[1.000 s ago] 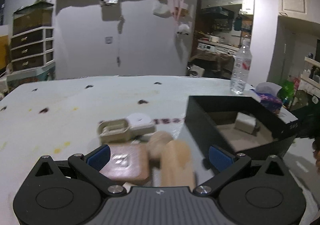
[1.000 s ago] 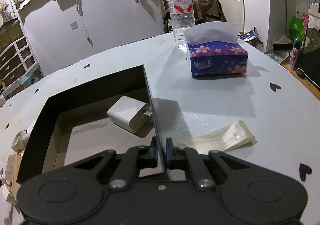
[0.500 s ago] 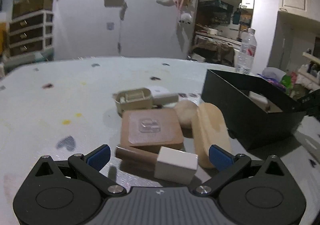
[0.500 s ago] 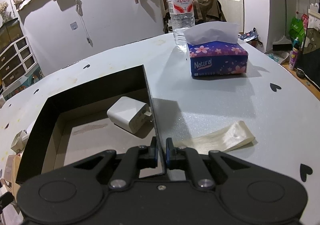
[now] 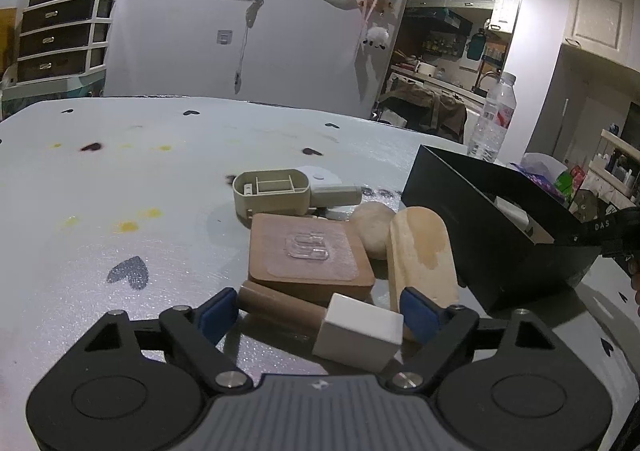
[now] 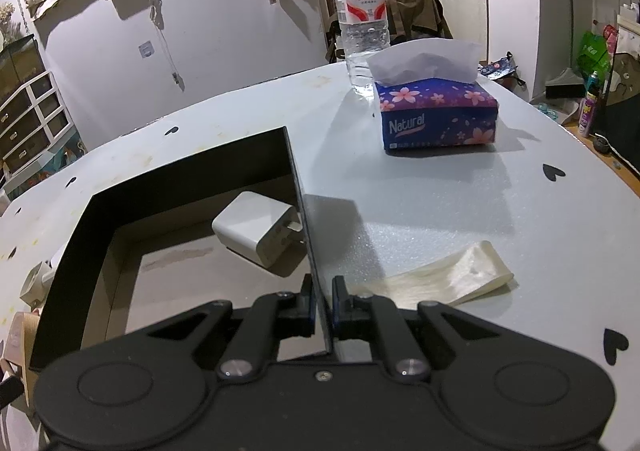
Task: Organize rigid objects
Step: 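Move the left tool back to the wooden rod with white cube, then grasp the white cube on the wooden rod with the left tool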
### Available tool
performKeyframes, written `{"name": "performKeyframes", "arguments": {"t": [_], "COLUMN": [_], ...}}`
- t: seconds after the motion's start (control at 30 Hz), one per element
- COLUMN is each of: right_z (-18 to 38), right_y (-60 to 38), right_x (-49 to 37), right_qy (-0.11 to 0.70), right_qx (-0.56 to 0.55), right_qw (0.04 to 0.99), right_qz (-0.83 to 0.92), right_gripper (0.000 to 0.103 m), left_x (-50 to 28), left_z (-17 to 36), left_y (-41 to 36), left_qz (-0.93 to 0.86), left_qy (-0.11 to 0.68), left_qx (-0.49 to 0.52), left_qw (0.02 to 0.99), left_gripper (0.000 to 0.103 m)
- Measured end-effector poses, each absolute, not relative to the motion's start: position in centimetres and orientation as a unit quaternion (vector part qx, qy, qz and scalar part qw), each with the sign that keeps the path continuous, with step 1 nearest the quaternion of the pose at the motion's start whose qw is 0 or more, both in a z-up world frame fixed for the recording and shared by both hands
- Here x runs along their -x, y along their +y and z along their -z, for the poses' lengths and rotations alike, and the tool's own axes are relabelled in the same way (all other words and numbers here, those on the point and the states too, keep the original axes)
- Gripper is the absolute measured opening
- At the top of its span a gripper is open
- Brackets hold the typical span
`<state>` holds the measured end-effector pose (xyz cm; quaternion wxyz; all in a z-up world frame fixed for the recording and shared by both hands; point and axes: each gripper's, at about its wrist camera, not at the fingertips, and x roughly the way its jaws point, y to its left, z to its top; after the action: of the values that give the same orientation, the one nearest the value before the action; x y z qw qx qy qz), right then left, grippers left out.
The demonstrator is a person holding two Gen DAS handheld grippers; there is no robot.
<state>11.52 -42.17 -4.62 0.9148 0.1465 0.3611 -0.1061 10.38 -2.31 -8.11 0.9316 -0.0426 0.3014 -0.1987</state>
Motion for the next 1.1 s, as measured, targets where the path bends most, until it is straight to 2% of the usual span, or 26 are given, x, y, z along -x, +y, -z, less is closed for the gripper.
{"name": "performKeyframes", "arguments": {"t": [0.47, 0.87, 1.1], "right_z": [4.7, 4.7, 4.7], "right_y": [-42.2, -42.1, -42.1], "right_x": [-11.5, -11.5, -11.5], "right_qy": [0.361, 0.361, 0.362], "right_qx": [-0.148, -0.147, -0.147], "right_qw": [0.915, 0.914, 0.914], "right_qz": [0.107, 0.108, 0.108], "right_gripper": [0.009, 0.009, 0.009], "left_x": [-11.1, -11.6, -11.2], "left_z": [7.6, 7.9, 7.0], "left_y": [-2.6, -2.9, -2.3], "left_qz": [0.250, 0.239, 0.200], "left_qy": [0.328, 0.332, 0.324], "left_qx": [-0.066, -0.057, -0.008], "left_qw": [0.909, 0.911, 0.924], "left_gripper": [0.089, 0.087, 0.087]}}
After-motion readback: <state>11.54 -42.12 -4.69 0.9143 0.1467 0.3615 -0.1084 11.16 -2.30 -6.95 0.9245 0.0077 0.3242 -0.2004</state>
